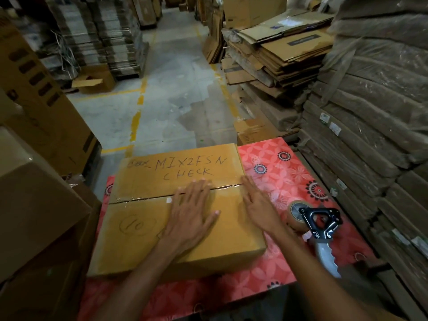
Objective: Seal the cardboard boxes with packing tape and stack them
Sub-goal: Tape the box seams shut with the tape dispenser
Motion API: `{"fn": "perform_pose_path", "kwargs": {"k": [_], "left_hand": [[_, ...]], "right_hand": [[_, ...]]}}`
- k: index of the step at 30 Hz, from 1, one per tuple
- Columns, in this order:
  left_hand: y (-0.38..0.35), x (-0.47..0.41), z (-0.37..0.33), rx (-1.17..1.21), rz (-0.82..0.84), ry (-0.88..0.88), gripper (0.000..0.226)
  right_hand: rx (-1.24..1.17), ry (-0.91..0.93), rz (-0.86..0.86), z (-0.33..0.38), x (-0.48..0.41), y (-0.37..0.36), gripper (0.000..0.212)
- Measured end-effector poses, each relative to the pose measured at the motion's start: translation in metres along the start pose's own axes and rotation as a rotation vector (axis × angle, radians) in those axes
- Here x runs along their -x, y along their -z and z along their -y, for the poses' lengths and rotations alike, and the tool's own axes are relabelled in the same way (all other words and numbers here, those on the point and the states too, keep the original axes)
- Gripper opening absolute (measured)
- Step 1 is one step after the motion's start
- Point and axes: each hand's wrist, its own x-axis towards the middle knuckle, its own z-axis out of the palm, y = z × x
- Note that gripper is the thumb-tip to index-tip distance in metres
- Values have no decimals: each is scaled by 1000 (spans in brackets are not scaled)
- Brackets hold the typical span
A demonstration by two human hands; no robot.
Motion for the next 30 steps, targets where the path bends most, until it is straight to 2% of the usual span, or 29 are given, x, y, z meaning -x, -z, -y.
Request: {"fn": "perform_pose_path", "kwargs": {"k": [2, 4, 7, 12, 15, 16, 19, 20, 22, 24, 26, 28, 30], "left_hand": [[-3, -4, -7, -12, 103, -123, 76], [-5, -6, -12, -23, 137, -142, 80], [-7, -5, -16, -36, 146, -152, 83], [-7, -30, -21, -47, 140, -206, 82], [-9, -59, -35, -37, 155, -247, 85], [-10, -68, -41, -28, 160, -245, 87], [-16, -88, -53, -6, 158, -217, 89], [-18, -92, -56, -5, 152, -204, 89], [-22, -96, -62, 4, 140, -183, 90], [-24, -100, -69, 8, 123, -155, 90], [-26, -104, -78, 11, 109, -124, 91], [-27, -106, -85, 20, 97, -96, 92], [-29, -108, -92, 32, 96, -73, 92]], "right_hand": [[-68, -46, -150, 8, 14, -16, 57], [-156, -66, -205, 7, 25, -20, 55], [-268, -51, -147, 6, 33, -13, 58], [-291, -51, -14, -3, 9, 3, 56], [-325, -85, 44, -9, 0, 26, 43], [-312, -119, -3, -18, 1, 34, 37], [-120, -340, -303, -64, 24, 51, 25], [-21, -449, -383, -83, 38, 54, 24], [189, -670, -466, -117, 70, 55, 34], [313, -825, -416, -144, 96, 48, 55], [322, -882, -333, -164, 107, 35, 67], [231, -886, -334, -175, 107, 26, 60], [159, -928, -355, -177, 99, 25, 38]]}}
